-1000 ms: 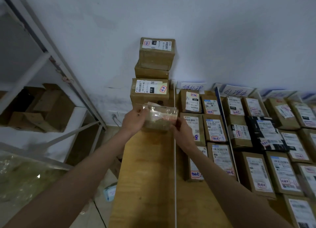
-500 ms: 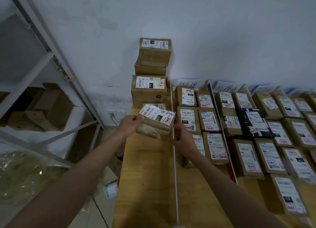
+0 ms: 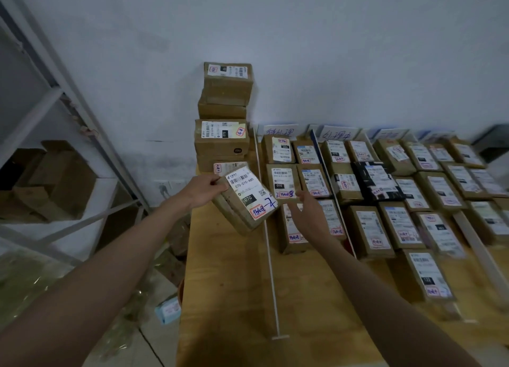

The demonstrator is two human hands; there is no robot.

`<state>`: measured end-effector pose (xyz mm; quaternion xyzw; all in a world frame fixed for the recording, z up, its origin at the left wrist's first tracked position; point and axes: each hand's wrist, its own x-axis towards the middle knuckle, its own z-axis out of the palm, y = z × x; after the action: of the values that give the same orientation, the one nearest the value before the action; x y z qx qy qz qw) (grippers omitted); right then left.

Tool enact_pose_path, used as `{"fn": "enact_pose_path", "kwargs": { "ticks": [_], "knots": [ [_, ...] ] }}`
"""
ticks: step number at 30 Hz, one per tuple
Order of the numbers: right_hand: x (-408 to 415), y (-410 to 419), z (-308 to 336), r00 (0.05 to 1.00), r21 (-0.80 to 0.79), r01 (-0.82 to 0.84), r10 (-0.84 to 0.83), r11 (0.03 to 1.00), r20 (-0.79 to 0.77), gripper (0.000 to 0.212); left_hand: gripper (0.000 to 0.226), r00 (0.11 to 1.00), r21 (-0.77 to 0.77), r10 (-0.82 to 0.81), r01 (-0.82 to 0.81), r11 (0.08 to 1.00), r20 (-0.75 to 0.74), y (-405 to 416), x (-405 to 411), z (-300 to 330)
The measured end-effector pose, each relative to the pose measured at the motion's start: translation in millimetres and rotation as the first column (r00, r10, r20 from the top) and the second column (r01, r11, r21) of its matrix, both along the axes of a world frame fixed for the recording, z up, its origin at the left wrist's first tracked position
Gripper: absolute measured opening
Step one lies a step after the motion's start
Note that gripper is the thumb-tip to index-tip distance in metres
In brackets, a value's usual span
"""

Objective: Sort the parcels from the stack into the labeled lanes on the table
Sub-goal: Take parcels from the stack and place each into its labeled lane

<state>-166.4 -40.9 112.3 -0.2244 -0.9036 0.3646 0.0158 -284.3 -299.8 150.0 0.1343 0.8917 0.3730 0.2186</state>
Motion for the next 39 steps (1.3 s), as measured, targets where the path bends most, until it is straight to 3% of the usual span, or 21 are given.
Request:
{"fn": "enact_pose_path", "kwargs": {
  "ticks": [6,10,14,22,30,35,39],
  "knots": [
    [42.7,27.9,9.9,0.999,0.112,0.037,-0.035,0.993,-0.020,0.041,0.038,0.992,0.035,-0.123,0.123,0.992,-0.002,41.0,23.4,3.0],
    [75.8,48.4,5.7,0.995,0.138,0.098,-0.096,0.986,-0.025,0.043,0.022,0.984,0.063,-0.181,0.181,0.982,-0.002,67.6,39.7,-1.0],
    [100.4,67.8,1.0,0.992,0.181,0.123,-0.128,0.976,0.018,0.046,0.018,0.975,0.050,-0.220,0.219,0.974,0.021,95.2,53.6,-8.5],
    [138.0,112.3,-10.1,0.998,0.365,0.057,-0.044,0.929,-0.045,0.041,0.026,0.966,0.018,-0.255,0.255,0.967,0.034,145.4,91.5,-27.4],
    [168.4,178.5,-35.6,0.987,0.481,-0.158,0.134,0.862,0.084,0.049,0.034,0.963,0.005,-0.247,0.248,0.969,0.105,187.7,152.3,-55.6],
    [187.3,206.3,-45.6,0.987,0.431,-0.155,0.156,0.889,0.034,0.043,0.029,0.936,-0.072,-0.285,0.305,0.950,0.205,207.1,180.4,-79.9],
    [198.7,219.8,-55.2,0.986,0.394,-0.157,0.163,0.906,0.020,0.041,0.029,0.941,-0.140,-0.280,0.308,0.941,0.192,227.4,188.9,-98.5]
  ]
}}
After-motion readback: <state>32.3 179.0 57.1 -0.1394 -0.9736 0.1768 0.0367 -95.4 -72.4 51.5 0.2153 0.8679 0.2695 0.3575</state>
